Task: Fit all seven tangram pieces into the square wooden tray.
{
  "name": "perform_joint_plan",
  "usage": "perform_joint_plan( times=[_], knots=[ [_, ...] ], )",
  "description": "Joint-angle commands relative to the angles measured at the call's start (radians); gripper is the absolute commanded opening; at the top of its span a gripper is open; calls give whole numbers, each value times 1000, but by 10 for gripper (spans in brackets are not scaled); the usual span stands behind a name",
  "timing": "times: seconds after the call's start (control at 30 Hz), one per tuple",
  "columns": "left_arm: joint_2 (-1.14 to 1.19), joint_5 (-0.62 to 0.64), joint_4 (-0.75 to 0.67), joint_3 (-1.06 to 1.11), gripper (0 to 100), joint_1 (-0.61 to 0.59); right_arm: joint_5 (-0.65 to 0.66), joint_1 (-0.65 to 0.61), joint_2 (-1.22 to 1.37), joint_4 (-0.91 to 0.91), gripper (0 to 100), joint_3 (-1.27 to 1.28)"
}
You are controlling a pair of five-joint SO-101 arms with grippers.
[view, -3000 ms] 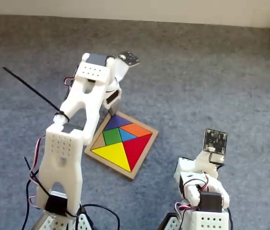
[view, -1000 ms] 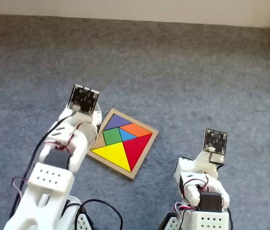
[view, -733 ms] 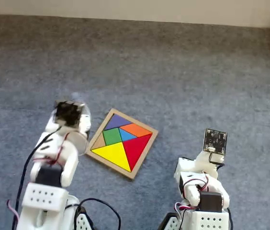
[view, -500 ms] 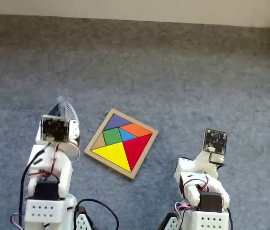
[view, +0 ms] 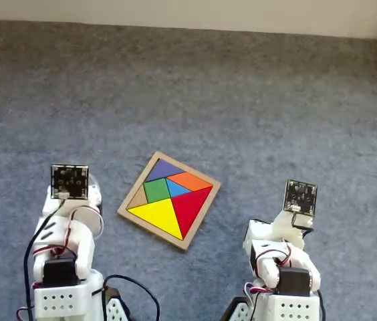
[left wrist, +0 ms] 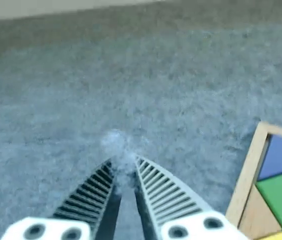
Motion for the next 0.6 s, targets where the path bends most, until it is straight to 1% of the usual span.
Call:
perform_joint_plan(
  times=[0.0,0.2,0.47,0.57],
  knots=[
    [-28,3,140,21,5,-10,9,12,-12,-16,5,116],
    [-28,3,354,21,5,-12,9,12,-12,-16,5,116],
    [-27,5,381,21,5,-12,9,12,-12,-16,5,116],
    [-25,5,436,21,5,-12,9,10,-12,-12,5,116]
  ],
)
